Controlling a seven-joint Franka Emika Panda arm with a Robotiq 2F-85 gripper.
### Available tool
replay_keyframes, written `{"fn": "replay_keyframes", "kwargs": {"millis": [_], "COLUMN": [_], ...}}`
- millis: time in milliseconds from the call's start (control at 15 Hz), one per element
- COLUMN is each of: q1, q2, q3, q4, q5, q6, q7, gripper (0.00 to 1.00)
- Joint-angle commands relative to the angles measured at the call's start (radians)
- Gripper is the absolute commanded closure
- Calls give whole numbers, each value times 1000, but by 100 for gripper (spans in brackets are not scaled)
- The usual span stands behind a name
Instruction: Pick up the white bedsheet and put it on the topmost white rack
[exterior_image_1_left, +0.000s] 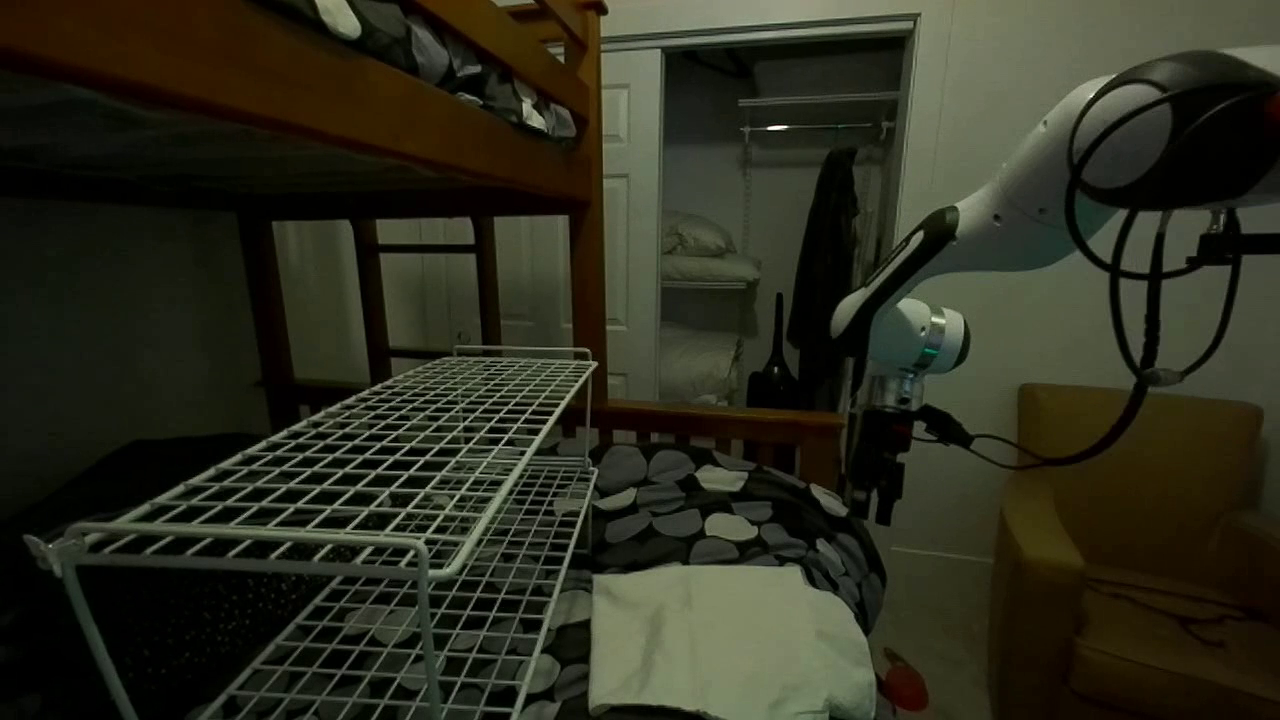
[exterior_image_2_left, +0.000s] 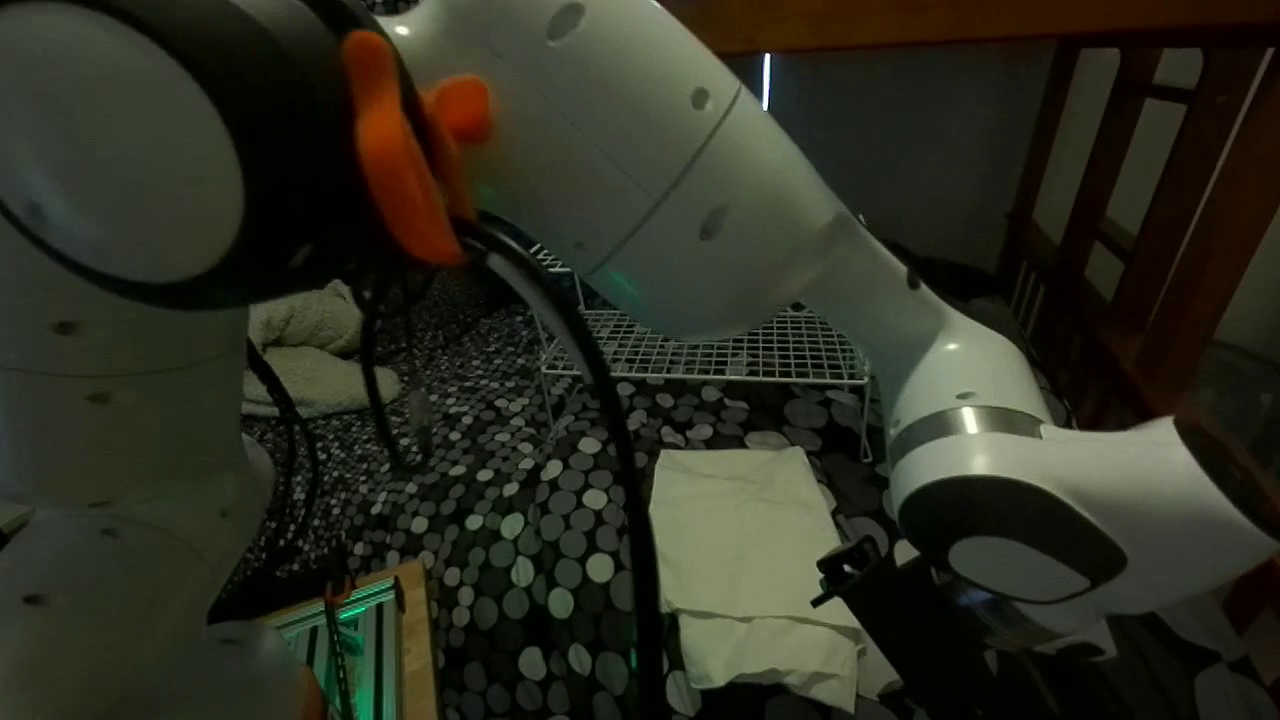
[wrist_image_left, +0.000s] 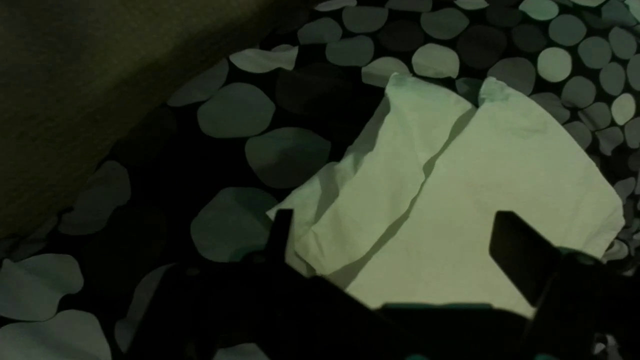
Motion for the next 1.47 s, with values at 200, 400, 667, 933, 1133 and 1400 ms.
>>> {"fn": "replay_keyframes", "kwargs": {"millis": [200, 400, 667, 933, 1133, 1400], "q1": [-46, -45, -69, -90, -106, -130], "q2": [58, 45, 99, 158, 200, 244], "q3": [52, 53, 82, 111, 138, 188], "q4": [41, 42, 57, 69, 78, 106], "q5": [10, 10, 73, 112, 152, 228], "q6": [2, 2, 2, 30, 101, 174], "q7": [-12, -11, -52, -103, -169, -259], "gripper": [0, 0, 0, 0, 0, 0]}}
